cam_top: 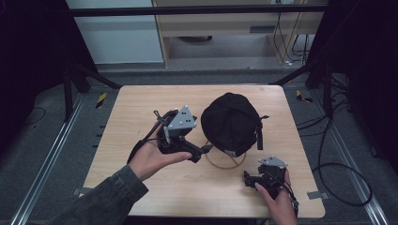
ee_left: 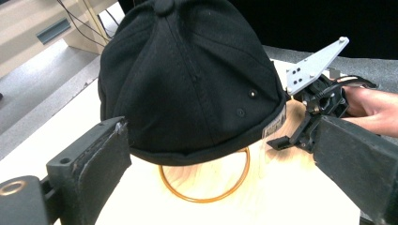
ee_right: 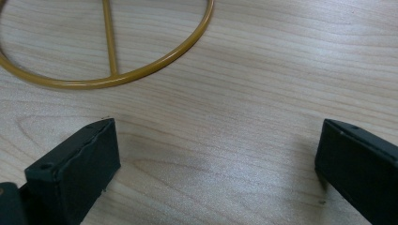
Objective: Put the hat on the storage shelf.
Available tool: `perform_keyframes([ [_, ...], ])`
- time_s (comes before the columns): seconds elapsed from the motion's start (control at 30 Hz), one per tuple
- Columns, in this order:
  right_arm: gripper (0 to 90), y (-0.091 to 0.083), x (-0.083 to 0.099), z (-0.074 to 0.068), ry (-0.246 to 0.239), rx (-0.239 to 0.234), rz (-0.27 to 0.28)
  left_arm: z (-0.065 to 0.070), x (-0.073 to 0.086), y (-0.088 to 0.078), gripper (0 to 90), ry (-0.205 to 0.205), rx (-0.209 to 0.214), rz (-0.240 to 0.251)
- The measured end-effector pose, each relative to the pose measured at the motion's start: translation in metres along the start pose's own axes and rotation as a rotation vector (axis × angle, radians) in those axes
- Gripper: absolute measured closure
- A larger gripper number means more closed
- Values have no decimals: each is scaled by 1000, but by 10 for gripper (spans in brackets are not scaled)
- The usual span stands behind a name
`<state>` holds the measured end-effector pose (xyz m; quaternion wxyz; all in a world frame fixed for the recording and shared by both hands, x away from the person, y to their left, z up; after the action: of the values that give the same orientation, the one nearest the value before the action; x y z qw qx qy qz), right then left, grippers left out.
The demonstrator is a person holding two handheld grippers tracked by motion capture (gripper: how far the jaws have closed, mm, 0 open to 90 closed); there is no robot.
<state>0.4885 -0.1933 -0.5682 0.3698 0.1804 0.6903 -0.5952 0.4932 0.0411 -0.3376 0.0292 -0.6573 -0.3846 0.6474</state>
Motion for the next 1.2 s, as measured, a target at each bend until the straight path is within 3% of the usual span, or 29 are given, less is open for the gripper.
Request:
perform_keyframes([
  [0.27, 4, 0, 0, 0, 2, -1, 1, -4, 25, -4, 36, -33, -6, -11],
  [0.47, 4, 0, 0, 0, 2, -1, 1, -8, 49, -3, 32, -38, -18, -54],
  [0.73, 4, 0, 0, 0, 2, -1, 1, -14, 94, 1, 32, -39, -44, -114],
  [0.83, 4, 0, 0, 0, 2, -1, 1, -17, 109, 2, 32, -67, -46, -125],
  [1.2, 4, 0, 0, 0, 2, -1, 1, -26, 165, -1, 33, -103, -87, -176],
])
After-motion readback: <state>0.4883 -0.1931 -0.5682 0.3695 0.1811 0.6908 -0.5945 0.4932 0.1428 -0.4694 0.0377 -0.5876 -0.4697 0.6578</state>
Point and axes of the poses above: each handheld gripper's, and its own axes: y roughly forward along the jaws, x roughly out of its underside, z roughly to its right, the point moved 8 cm from there along y, roughly forward along the jaws, and after that the axes turned 2 degrees about -x, right-handed, at the moved point
